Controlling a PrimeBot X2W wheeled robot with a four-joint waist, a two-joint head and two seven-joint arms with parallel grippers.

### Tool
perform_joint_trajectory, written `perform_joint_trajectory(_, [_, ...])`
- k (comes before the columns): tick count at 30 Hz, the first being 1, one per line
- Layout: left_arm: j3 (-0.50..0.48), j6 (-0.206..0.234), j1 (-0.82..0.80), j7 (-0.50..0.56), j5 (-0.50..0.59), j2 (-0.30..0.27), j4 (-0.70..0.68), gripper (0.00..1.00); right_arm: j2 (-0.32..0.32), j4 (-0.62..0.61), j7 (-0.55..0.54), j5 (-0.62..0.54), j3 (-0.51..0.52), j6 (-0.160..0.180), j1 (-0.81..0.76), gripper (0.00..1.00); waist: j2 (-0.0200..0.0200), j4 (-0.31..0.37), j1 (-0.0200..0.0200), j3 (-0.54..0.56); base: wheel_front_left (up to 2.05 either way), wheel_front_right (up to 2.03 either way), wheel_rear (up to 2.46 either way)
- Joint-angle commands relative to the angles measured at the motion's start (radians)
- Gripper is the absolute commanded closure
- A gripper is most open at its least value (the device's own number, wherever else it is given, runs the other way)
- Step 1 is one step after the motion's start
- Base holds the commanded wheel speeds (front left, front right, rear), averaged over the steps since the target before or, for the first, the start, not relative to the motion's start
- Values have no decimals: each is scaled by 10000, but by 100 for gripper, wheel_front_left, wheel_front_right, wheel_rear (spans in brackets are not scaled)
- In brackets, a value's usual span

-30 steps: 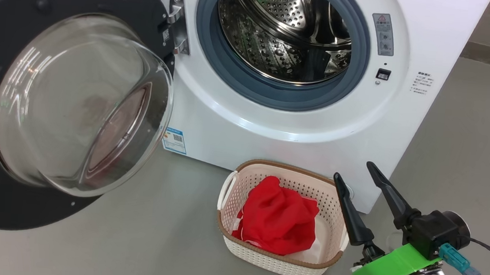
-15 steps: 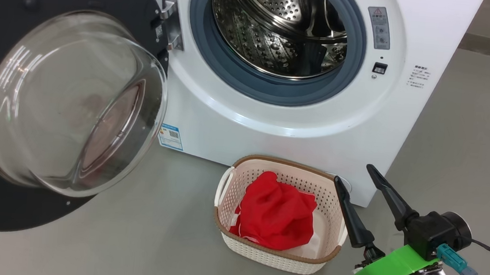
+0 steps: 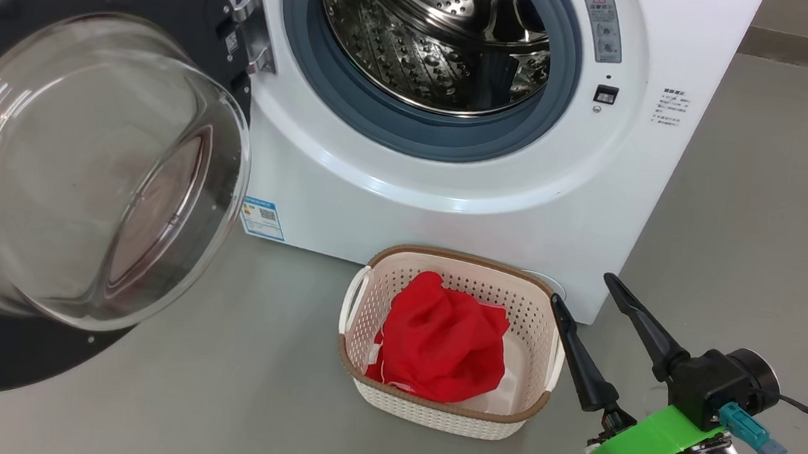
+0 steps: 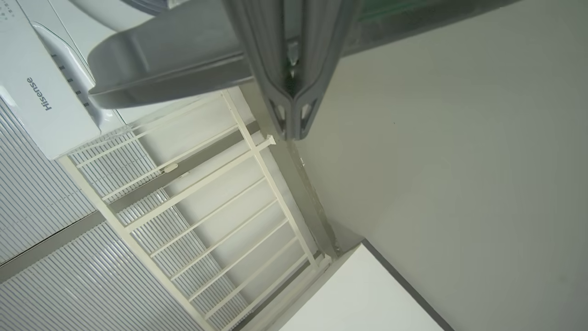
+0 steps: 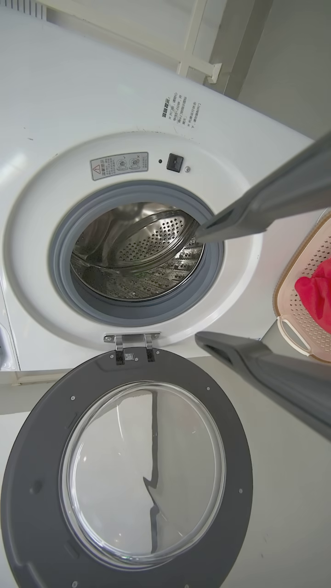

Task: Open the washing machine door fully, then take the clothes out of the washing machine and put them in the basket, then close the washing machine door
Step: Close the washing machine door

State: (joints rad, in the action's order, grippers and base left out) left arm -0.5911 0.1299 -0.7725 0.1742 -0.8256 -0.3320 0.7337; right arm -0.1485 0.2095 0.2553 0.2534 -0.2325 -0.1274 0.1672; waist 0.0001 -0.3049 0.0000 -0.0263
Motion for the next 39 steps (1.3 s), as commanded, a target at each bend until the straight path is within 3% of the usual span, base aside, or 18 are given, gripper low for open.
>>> perform_joint_trajectory(1, [-134,-137,-260,327,-114,-654,-138,100,-56,-212,65,6,-150,-33,283,0,-1,11,0,8,0,0,0])
perform_joint_trajectory(16, [302,-443,556,2552,-603,-439,-651,100,70,-177,65,18,-211,-33,158,0,-1,-53,0,143,0,0,0])
perform_joint_trajectory(39, [-10,-330,2919,4597,-1977,954,-4558,100,251,-305,65,-11,-117,-33,-31,0,-1,-199,0,172,0,0,0])
